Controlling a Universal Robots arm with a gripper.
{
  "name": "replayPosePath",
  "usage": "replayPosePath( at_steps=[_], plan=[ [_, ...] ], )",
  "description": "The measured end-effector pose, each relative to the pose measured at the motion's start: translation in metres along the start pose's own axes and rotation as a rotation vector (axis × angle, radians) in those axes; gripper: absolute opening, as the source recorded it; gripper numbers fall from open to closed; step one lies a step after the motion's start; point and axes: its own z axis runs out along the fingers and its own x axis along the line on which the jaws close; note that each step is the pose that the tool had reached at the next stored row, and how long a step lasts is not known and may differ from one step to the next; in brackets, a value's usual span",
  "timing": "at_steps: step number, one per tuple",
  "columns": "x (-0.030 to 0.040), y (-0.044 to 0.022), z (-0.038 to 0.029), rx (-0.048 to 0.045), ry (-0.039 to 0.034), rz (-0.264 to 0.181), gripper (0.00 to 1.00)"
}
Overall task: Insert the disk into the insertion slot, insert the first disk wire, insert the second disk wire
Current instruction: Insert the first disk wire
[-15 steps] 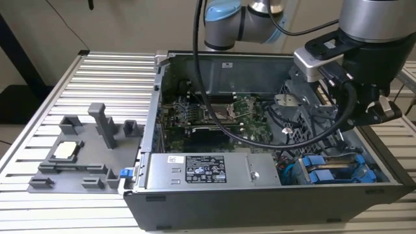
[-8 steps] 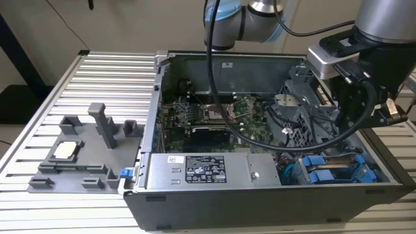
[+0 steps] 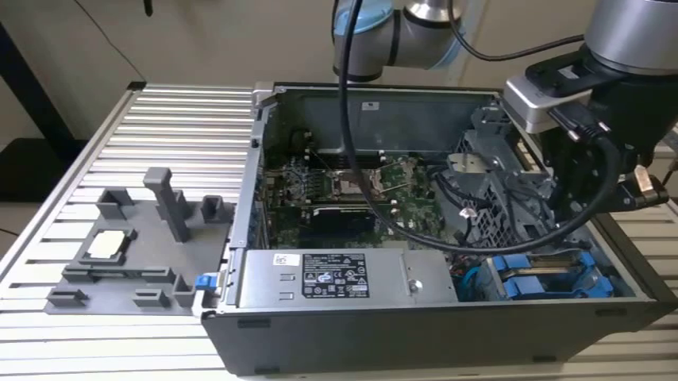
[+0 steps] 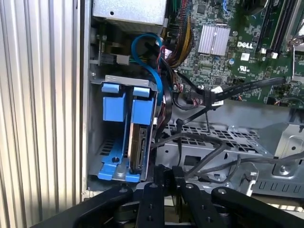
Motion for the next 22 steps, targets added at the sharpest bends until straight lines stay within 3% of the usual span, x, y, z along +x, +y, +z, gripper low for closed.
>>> replayPosePath(
  at_steps=[7, 9, 14, 15, 16, 22],
  plan=[
    [0.0247, 0.0027, 0.0006, -0.0224, -0.0025, 0.001, 0.19],
    [0.0270, 0.0032, 0.0016, -0.0241, -0.0056, 0.005, 0.19],
    [0.0270, 0.0033, 0.0019, -0.0133, -0.0886, 0.043, 0.19],
    [0.0271, 0.0030, 0.0021, -0.0125, -0.0995, 0.047, 0.19],
    [0.0275, 0.0016, 0.0027, -0.0213, -0.1016, 0.048, 0.19],
    [0.0301, -0.0118, 0.0066, -0.1139, -0.1102, 0.056, 0.19]
  ],
)
